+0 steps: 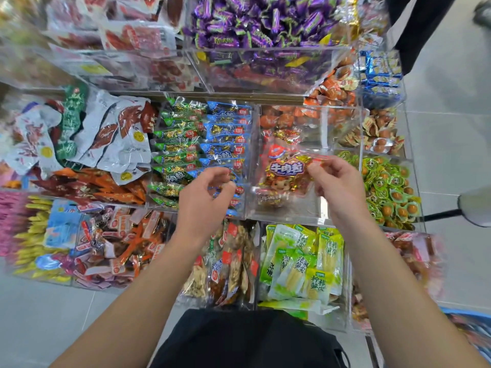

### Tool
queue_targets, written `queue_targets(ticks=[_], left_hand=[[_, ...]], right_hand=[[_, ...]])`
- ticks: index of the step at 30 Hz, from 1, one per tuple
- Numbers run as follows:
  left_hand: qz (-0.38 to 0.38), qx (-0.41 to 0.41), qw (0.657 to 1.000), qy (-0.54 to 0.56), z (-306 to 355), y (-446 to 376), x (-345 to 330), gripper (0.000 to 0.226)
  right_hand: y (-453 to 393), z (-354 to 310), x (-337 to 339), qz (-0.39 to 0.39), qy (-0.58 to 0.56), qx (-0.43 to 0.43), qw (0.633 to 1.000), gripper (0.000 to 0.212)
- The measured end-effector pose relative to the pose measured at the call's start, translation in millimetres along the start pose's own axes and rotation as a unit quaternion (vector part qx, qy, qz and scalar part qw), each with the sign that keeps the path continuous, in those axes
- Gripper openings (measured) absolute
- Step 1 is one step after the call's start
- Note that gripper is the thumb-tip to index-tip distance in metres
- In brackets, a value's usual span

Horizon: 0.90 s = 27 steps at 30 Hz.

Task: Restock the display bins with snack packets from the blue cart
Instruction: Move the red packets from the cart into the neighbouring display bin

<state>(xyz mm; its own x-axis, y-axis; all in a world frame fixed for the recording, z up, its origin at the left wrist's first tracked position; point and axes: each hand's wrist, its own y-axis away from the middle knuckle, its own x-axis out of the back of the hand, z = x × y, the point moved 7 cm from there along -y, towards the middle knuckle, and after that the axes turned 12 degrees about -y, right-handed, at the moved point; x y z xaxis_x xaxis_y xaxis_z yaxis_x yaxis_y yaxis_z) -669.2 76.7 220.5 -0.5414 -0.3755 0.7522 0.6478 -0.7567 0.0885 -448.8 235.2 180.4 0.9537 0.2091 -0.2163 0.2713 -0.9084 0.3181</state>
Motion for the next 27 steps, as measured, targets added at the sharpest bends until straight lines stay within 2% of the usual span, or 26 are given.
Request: queue_targets(ticks=[3,7,9,12,15,17,19,23,27], left_hand=[[0.033,-0.08,0.989,-0.121,-1,-2,4,0.036],[-0.072,-0.077,0.954,-0.281,-26,-2,-29,0.059],[-0.084,-0.077,0.94,-0.32,-37,2,-40,0.061],[-0.075,-0.082,0.94,-0.322,-42,2,-44,0.062],[-0.071,-0.084,0.943,-0.314,-44,1,-43,0.062],[-0.07,-0.086,0.946,-0.306,-44,2,-43,0.061],[-0.066,-0.088,0.95,-0.293,-43,3,-42,0.06],[-0.063,-0.087,0.955,-0.278,-42,5,-41,0.06],[-0.063,-0.086,0.956,-0.273,-44,4,-40,0.059]], right_hand=[[-7,7,19,0.031,0.075,0.02,0.997,0.003],[-12,44,16,0.008,0.176,-0.021,0.984,0.006],[-16,64,10,-0.015,0.234,-0.045,0.971,0.01],[-24,89,1,-0.06,0.305,-0.093,0.946,0.005],[-32,103,-8,-0.128,0.42,-0.116,0.891,0.012],[-37,104,-7,-0.133,0.469,-0.107,0.867,0.009],[-41,104,-3,-0.12,0.487,-0.096,0.86,0.004],[-43,105,-6,-0.122,0.492,-0.074,0.859,0.012],[-44,107,-6,-0.125,0.49,-0.087,0.858,0.012]])
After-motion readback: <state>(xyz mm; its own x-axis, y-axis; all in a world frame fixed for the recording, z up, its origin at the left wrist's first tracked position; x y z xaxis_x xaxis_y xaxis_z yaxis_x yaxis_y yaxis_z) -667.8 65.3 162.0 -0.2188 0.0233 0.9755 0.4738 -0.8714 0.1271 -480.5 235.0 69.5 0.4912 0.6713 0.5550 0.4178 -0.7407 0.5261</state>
